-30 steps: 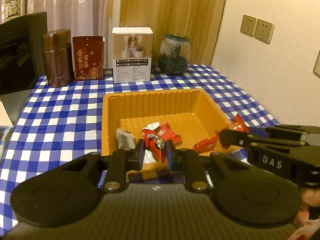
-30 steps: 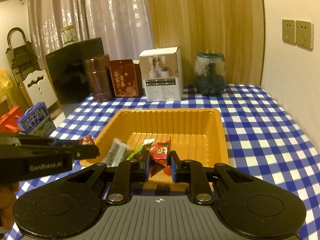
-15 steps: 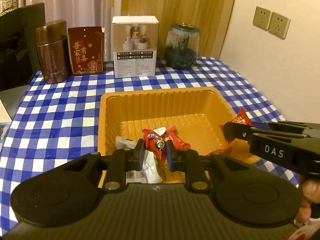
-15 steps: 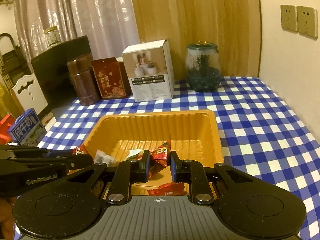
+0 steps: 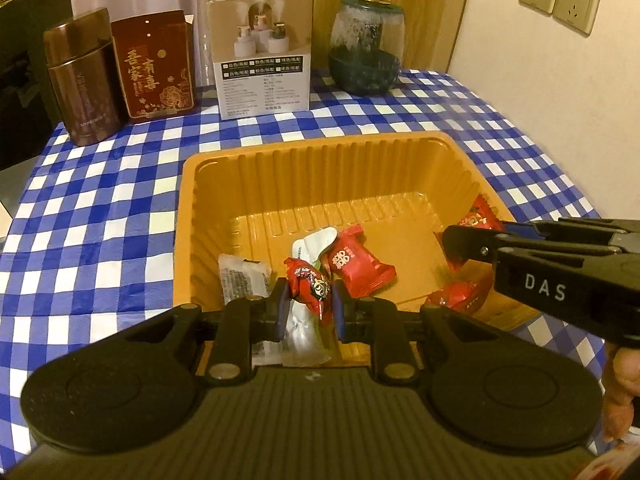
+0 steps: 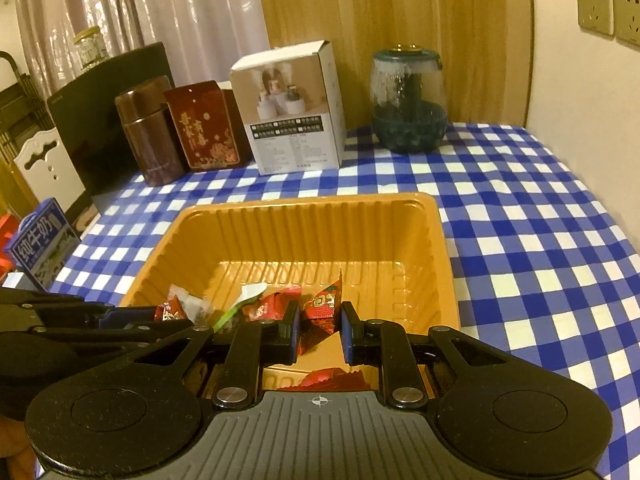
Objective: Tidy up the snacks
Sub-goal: 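Lower the red wrapper into the tray with the left tool while the right tool lowers its wrapper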
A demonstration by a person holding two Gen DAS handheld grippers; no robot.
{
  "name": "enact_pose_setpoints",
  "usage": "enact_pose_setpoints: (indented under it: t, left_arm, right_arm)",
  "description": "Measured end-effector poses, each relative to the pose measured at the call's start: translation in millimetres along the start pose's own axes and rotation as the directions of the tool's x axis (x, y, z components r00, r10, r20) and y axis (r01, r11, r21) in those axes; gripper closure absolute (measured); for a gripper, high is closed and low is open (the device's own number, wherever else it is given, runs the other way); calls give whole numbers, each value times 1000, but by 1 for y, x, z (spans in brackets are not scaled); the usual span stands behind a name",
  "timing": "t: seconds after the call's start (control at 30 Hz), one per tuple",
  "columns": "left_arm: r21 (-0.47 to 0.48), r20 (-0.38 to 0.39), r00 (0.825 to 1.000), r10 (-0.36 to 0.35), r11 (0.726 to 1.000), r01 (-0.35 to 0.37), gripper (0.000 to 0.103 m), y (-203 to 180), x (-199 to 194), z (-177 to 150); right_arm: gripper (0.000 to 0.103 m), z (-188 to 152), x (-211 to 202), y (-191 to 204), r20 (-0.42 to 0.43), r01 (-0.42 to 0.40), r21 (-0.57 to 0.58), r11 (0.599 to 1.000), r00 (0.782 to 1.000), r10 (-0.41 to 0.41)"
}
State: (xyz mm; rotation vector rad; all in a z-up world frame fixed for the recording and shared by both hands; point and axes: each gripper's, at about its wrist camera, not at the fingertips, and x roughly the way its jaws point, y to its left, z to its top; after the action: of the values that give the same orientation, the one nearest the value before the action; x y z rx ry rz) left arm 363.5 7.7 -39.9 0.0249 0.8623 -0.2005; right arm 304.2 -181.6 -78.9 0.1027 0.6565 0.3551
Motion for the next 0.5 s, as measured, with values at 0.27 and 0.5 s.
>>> enact_pose_setpoints:
  t: [0.27, 0.5]
  left_arm:
    - [8, -20, 1000, 3, 1000, -3, 83, -3, 12, 5]
    - [17, -28, 1000, 1, 1000, 0, 83, -9, 19, 8]
  right_arm:
    - [82, -1, 13, -10, -37, 18, 16, 1000, 999, -17]
    - [82, -3, 18, -13, -54, 19, 20, 1000, 998, -18]
